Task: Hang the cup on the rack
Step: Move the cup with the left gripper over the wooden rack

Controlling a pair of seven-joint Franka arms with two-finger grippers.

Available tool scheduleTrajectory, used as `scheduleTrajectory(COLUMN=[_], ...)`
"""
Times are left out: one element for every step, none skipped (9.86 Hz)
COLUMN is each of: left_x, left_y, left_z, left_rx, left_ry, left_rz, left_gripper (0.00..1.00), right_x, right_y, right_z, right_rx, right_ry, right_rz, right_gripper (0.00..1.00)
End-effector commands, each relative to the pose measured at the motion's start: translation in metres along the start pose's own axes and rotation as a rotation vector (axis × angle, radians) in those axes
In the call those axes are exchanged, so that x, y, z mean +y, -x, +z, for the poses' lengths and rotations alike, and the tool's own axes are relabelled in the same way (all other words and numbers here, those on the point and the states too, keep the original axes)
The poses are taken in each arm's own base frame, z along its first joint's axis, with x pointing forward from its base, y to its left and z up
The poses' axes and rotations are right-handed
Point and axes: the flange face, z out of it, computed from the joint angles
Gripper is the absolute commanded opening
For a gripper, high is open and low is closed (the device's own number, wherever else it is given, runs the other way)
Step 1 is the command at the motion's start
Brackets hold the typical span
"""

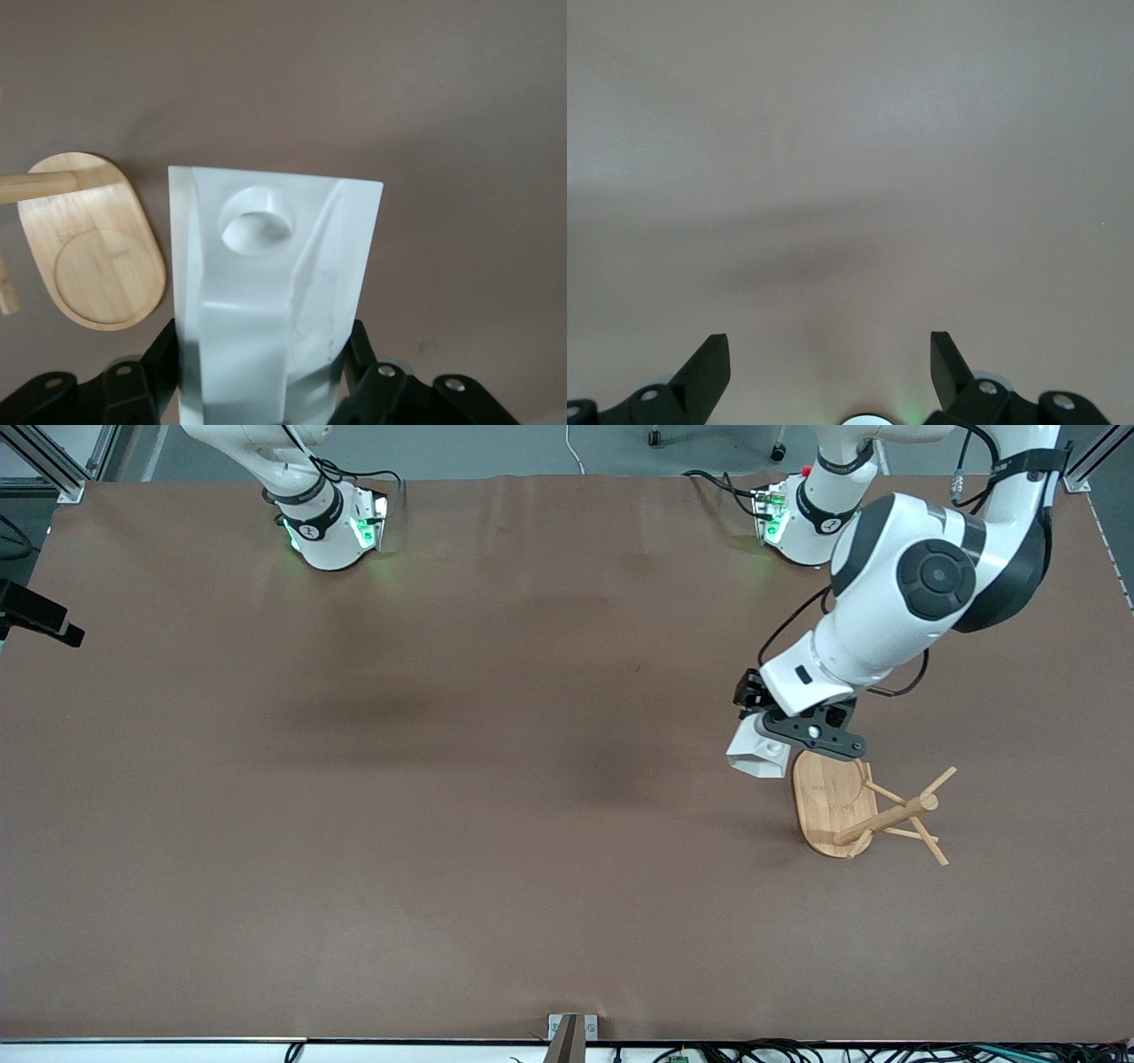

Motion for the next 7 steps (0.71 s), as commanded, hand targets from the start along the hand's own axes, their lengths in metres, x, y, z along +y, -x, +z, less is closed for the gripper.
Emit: scheduleTrajectory(left_x=[-0.029, -0.036, -0.045, -0.047, -0.057, -0.065, -0.074], left_y=[0.009, 0.008, 0.007, 0.005, 0.004, 0.004, 0.005], left_z=[0.026, 0.032, 0.036, 0.04, 0.045, 0.044, 0.045], left_rx=[-0.004, -0.003, -0.003, 0.004, 0.002, 0.005, 0.005], left_ry=[-0.004, -0.004, 0.005, 0.03, 0.04, 0.042, 0.044], left_rz=[0.036, 0.056, 0.063, 0.069, 0.063, 0.064, 0.071], left_gripper=[0.01, 0.01, 0.01, 0.01, 0.01, 0.01, 0.01], right_x=[0.003, 0.003, 0.004, 0.003, 0.0, -0.001, -0.002], right_y=[0.008, 0.006, 0.006, 0.006, 0.006, 0.004, 0.001], right_z=[-0.023, -0.023, -0.024, -0.026, -0.026, -0.027, -0.027], right_rx=[0.046, 0.049, 0.053, 0.056, 0.06, 0.08, 0.092], right_ry=[0.082, 0.09, 0.078, 0.076, 0.072, 0.065, 0.061], right_rz=[0.016, 0.017, 0.027, 0.028, 0.023, 0.021, 0.018], right_gripper=[1.0, 1.0, 1.0, 1.0, 1.0, 1.0, 1.0])
